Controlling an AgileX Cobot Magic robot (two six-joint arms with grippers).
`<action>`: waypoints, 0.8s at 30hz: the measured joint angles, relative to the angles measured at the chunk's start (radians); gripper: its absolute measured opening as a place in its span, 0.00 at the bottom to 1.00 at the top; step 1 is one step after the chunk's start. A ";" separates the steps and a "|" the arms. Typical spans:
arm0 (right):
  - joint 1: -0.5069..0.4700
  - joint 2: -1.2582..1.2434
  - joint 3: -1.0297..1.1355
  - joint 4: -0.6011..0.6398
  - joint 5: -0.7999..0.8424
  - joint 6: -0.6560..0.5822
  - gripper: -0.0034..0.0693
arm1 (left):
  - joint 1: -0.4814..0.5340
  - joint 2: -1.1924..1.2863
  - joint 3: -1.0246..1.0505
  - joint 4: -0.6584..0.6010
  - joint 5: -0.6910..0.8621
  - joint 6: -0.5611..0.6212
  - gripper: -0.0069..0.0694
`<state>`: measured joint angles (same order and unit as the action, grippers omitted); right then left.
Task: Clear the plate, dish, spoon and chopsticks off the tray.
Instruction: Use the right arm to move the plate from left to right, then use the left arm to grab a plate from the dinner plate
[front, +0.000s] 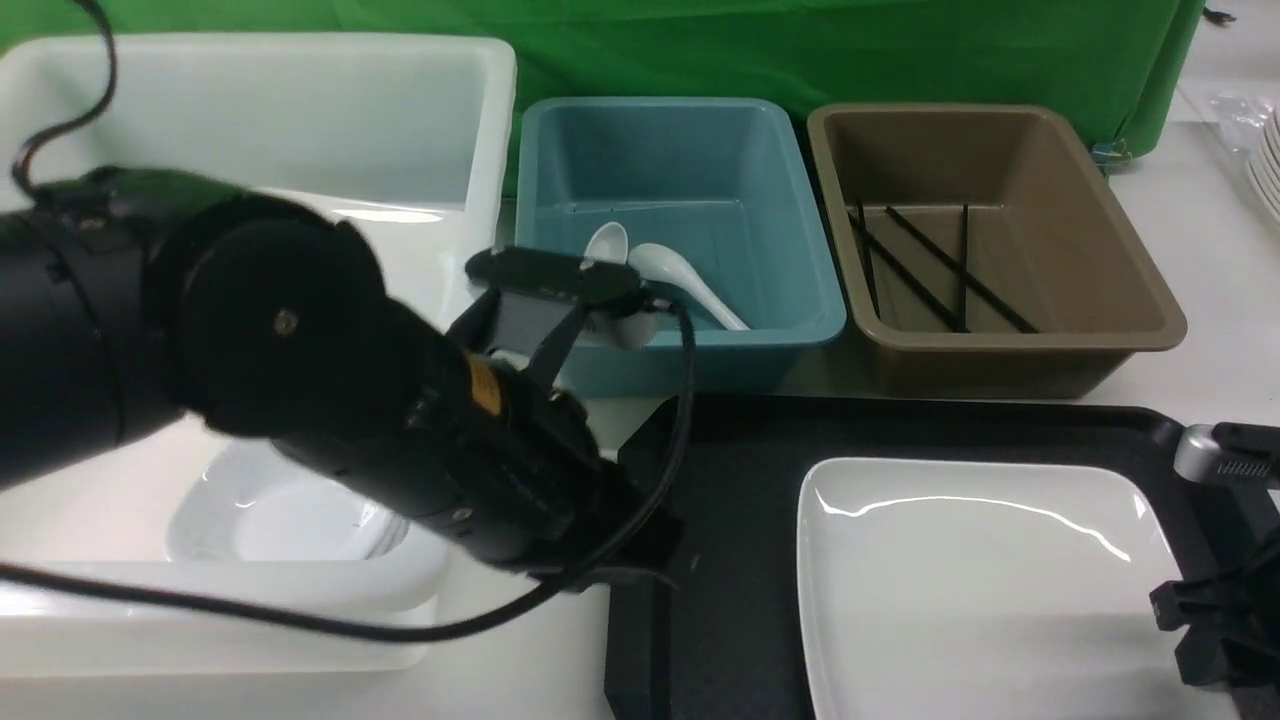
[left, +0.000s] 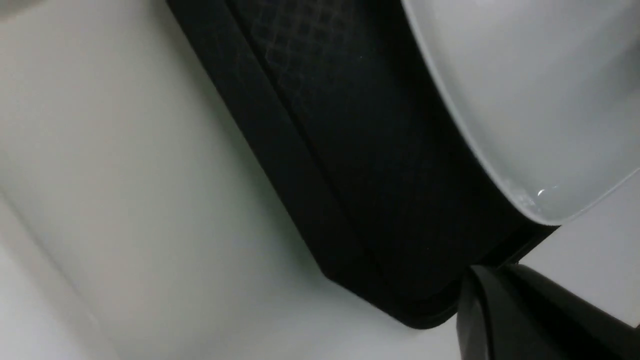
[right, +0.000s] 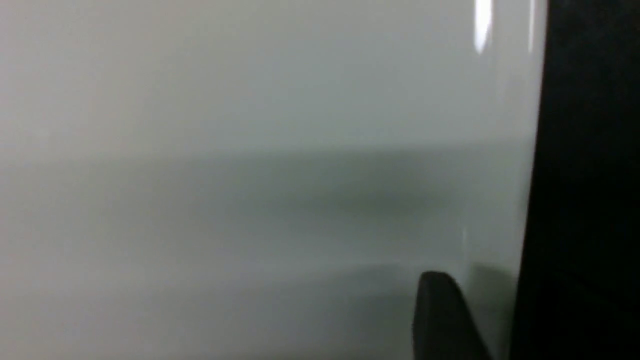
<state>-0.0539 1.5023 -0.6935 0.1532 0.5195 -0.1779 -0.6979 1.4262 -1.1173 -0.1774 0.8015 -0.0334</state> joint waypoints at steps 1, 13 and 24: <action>-0.001 -0.003 0.000 0.000 0.009 0.000 0.63 | -0.006 0.022 -0.036 0.000 0.005 0.000 0.09; 0.025 -0.320 -0.100 0.000 0.312 0.004 0.62 | -0.020 0.453 -0.488 0.028 0.140 0.008 0.13; 0.138 -0.593 -0.100 0.002 0.285 0.003 0.54 | -0.020 0.778 -0.794 0.103 0.167 0.004 0.62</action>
<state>0.0841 0.9092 -0.7938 0.1550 0.8047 -0.1746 -0.7174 2.2037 -1.9112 -0.0743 0.9686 -0.0294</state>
